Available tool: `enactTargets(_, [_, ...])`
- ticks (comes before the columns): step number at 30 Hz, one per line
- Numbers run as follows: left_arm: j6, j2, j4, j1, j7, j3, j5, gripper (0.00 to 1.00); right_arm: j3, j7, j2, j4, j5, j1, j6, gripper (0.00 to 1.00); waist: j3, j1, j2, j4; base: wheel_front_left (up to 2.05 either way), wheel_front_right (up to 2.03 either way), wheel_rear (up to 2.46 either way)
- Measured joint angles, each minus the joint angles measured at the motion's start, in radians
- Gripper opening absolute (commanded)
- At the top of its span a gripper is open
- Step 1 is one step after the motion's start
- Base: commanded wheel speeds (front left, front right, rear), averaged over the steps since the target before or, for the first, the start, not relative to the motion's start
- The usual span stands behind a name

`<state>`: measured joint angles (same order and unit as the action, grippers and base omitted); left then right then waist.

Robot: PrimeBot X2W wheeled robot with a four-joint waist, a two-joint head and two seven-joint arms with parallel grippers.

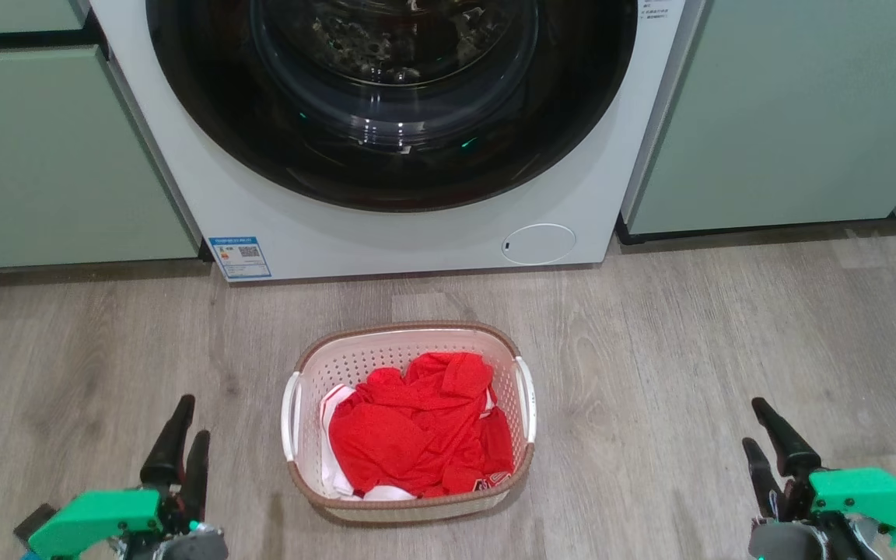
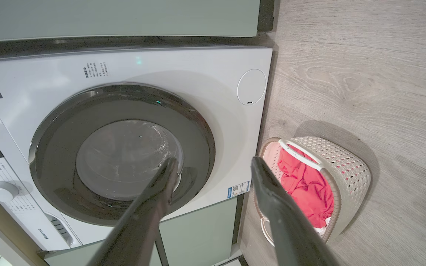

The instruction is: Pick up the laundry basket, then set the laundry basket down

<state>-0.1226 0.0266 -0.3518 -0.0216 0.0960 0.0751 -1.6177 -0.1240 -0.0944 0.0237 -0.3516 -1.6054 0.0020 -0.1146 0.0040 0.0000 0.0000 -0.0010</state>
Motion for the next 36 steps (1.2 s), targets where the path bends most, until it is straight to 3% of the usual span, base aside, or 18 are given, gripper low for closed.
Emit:
enactTargets(18, [0.011, 0.000, 0.057, 0.019, -0.050, 0.031, 0.140, 1.00, -0.006, 0.045, 0.000, 0.042, 0.177, -0.020, 0.000, 1.00, -0.004, 0.0000, 0.0000, -0.004, 0.00, 0.00, 0.00])
enactTargets(36, [0.125, 0.001, 0.188, 0.023, -0.099, -0.067, 0.454, 1.00, 0.020, 0.097, 0.001, 0.139, 0.449, -0.043, 0.000, 1.00, 0.002, 0.0000, 0.0000, 0.006, 0.00, 0.00, 0.00])
